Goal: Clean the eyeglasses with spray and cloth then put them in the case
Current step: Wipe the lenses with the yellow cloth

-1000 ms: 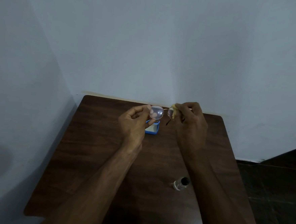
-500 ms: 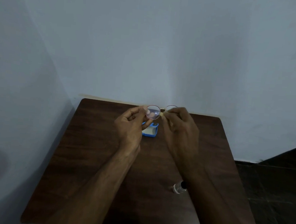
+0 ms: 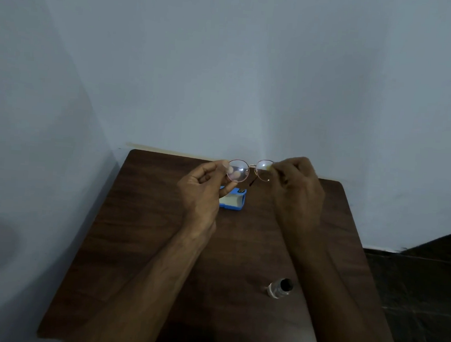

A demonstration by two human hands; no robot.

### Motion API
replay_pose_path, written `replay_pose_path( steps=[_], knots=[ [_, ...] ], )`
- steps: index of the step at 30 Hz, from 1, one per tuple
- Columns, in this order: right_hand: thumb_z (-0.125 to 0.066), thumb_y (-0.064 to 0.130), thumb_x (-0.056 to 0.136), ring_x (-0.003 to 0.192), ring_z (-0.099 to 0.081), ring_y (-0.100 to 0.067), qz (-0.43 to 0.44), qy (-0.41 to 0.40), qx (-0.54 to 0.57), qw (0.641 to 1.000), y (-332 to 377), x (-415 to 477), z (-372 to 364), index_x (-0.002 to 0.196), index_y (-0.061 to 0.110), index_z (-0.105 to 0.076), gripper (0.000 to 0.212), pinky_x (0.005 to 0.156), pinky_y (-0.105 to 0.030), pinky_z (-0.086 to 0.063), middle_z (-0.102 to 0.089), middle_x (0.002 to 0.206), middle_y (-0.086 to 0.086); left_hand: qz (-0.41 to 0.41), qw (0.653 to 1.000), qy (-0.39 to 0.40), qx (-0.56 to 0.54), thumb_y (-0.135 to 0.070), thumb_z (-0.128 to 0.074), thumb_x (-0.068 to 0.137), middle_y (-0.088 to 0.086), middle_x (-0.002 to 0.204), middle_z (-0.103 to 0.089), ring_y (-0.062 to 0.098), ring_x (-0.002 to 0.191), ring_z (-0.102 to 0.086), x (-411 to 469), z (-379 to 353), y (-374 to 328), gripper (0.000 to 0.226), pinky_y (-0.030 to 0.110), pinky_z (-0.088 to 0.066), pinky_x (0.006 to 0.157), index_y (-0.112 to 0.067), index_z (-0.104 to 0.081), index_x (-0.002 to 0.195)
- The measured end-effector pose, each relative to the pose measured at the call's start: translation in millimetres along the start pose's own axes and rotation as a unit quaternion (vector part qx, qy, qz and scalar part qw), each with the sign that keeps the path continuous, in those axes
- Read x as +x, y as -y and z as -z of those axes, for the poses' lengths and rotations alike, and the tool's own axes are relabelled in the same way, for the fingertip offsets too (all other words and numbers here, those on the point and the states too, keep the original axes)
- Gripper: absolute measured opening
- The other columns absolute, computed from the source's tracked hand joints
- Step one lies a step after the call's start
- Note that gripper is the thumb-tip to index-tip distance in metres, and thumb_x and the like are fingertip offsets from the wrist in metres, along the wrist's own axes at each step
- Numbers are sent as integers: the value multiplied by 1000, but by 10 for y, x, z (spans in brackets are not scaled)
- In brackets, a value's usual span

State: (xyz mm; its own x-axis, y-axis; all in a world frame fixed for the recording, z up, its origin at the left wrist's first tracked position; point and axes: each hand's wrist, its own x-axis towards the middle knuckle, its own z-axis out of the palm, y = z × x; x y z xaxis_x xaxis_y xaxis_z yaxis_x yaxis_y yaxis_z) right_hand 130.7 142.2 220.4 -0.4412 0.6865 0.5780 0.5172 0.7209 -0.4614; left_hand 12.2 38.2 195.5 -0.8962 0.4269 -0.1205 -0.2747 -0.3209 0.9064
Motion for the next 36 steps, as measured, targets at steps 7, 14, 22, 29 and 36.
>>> replay_pose_path(
  steps=[7, 14, 22, 29, 36],
  knots=[
    [-75, 7, 89, 89, -65, -22, 69, 46, -12, 996, 146, -78, -66, 99, 9, -78, 11, 69, -29, -52, -68, 106, -5, 18, 1000, 4, -19, -4, -73, 97, 5, 79, -80, 15, 70, -78, 87, -5, -20, 18, 26, -64, 68, 9, -75, 109],
    [-71, 10, 91, 92, -65, -27, 30, -7, -25, 999, 49, 169, -69, 99, 10, -76, 9, 68, -41, -56, -66, 109, -6, 13, 1000, 4, -20, -6, -75, 96, 2, 76, -80, 12, 67, -77, 114, -11, -45, 15, 24, -64, 67, 4, -77, 106],
    [-72, 7, 90, 90, -62, -24, 28, -13, -35, 999, -33, 82, -62, 94, 9, -75, 5, 66, -40, -54, -66, 107, -5, 29, 998, 23, -58, -1, -72, 97, 4, 74, -79, 16, 66, -79, 140, -3, -96, 4, 23, -62, 65, 0, -75, 98],
    [-72, 4, 88, 90, -61, -25, 45, 8, -51, 998, 1, 96, -48, 94, 9, -75, 8, 64, -39, -54, -66, 104, -6, 45, 998, 11, -42, -5, -75, 95, 6, 79, -78, 14, 68, -76, 156, -18, -15, 14, 26, -63, 69, 5, -77, 105],
    [-77, 5, 88, 87, -62, -22, 127, 55, -7, 990, 360, -157, -157, 96, 10, -75, 10, 64, -34, -54, -66, 102, -5, 61, 997, -2, -44, -7, -75, 96, 8, 78, -74, 15, 68, -67, 87, -61, 42, 13, 26, -61, 60, 3, -78, 104]
  ],
)
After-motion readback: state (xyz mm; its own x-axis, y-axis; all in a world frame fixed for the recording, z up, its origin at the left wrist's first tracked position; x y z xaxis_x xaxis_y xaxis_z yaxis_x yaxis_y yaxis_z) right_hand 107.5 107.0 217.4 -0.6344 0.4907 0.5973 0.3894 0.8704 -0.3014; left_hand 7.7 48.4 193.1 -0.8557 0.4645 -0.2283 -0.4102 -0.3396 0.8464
